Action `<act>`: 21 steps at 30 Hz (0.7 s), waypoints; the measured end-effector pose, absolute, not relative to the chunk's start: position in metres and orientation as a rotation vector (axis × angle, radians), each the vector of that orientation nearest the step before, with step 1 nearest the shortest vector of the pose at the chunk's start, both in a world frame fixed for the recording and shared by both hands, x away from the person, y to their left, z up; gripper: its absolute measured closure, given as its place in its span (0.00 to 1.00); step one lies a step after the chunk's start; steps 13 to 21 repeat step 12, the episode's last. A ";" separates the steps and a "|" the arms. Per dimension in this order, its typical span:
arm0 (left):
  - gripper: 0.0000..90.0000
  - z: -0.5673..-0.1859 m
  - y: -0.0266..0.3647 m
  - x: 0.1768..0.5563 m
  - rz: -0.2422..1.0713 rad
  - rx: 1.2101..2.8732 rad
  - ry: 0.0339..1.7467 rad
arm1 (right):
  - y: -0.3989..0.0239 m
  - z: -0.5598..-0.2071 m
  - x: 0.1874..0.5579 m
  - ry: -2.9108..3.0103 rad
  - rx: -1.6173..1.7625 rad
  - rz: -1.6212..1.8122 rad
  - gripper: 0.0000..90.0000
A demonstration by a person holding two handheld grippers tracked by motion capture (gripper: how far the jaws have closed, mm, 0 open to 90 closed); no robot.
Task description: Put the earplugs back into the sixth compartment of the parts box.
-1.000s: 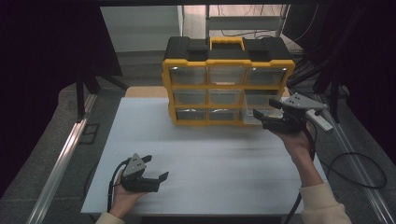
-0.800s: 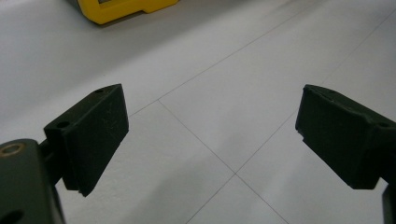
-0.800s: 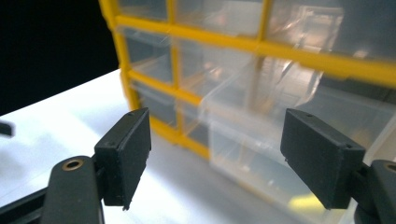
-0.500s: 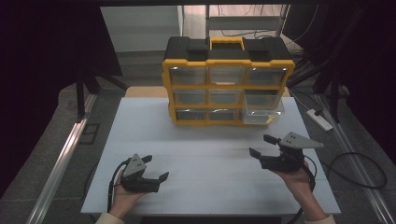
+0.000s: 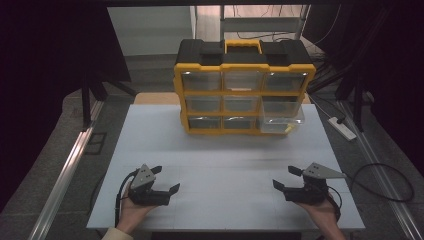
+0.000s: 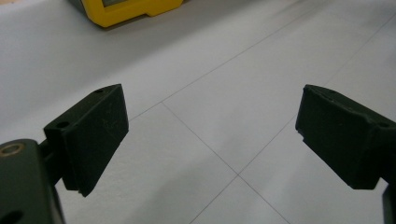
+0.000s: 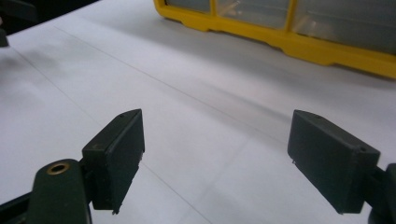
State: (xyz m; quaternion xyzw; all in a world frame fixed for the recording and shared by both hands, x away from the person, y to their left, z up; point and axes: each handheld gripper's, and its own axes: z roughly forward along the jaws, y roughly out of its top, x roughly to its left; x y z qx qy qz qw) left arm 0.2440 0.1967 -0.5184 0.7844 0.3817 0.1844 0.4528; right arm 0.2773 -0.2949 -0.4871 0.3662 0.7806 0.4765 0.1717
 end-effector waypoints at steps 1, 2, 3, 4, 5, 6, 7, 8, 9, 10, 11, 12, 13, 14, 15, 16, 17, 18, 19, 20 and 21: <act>0.10 -0.519 0.197 0.244 0.456 1.935 0.944 | -0.297 -0.489 0.277 2.210 1.046 1.355 0.21; 0.10 -0.519 0.197 0.245 0.455 1.934 0.946 | -0.300 -0.492 0.276 2.209 1.053 1.350 0.21; 0.10 -0.519 0.198 0.245 0.454 1.933 0.945 | -0.302 -0.495 0.276 2.213 1.059 1.342 0.21; 0.10 -0.519 0.197 0.245 0.454 1.933 0.945 | -0.304 -0.497 0.275 2.214 1.070 1.336 0.21; 0.10 -0.518 0.197 0.245 0.455 1.933 0.945 | -0.306 -0.498 0.275 2.217 1.071 1.329 0.21; 0.10 -0.519 0.197 0.245 0.458 1.934 0.944 | -0.306 -0.499 0.275 2.219 1.074 1.329 0.21; 0.10 -0.519 0.197 0.245 0.457 1.934 0.945 | -0.306 -0.500 0.275 2.221 1.067 1.328 0.21; 0.10 -0.519 0.197 0.246 0.457 1.934 0.944 | -0.306 -0.500 0.275 2.220 1.060 1.329 0.21; 0.10 -0.519 0.197 0.246 0.458 1.935 0.944 | -0.306 -0.500 0.275 2.220 1.060 1.329 0.21; 0.10 -0.519 0.197 0.246 0.458 1.935 0.944 | -0.305 -0.500 0.275 2.219 1.055 1.332 0.21; 0.10 -0.519 0.197 0.246 0.456 1.935 0.942 | -0.305 -0.500 0.275 2.219 1.055 1.332 0.21; 0.10 -0.519 0.197 0.246 0.455 1.936 0.940 | -0.305 -0.500 0.275 2.220 1.050 1.331 0.21; 0.10 -0.519 0.197 0.246 0.455 1.936 0.940 | -0.305 -0.500 0.275 2.220 1.050 1.331 0.21; 0.10 -0.519 0.197 0.246 0.455 1.936 0.940 | -0.305 -0.500 0.275 2.220 1.050 1.331 0.21; 0.10 -0.519 0.197 0.246 0.455 1.936 0.940 | -0.305 -0.500 0.275 2.220 1.050 1.331 0.21; 0.10 -0.519 0.197 0.246 0.455 1.936 0.940 | -0.305 -0.500 0.275 2.220 1.050 1.331 0.21; 0.10 -0.519 0.197 0.246 0.455 1.936 0.940 | -0.305 -0.500 0.275 2.220 1.050 1.331 0.21; 0.10 -0.519 0.197 0.246 0.455 1.936 0.940 | -0.305 -0.500 0.275 2.220 1.050 1.331 0.21; 0.10 -0.519 0.197 0.246 0.455 1.936 0.940 | -0.305 -0.500 0.275 2.220 1.050 1.331 0.21; 0.10 -0.519 0.197 0.246 0.455 1.936 0.940 | -0.305 -0.500 0.275 2.220 1.050 1.331 0.21; 0.10 -0.519 0.197 0.246 0.455 1.936 0.940 | -0.305 -0.500 0.275 2.220 1.050 1.331 0.21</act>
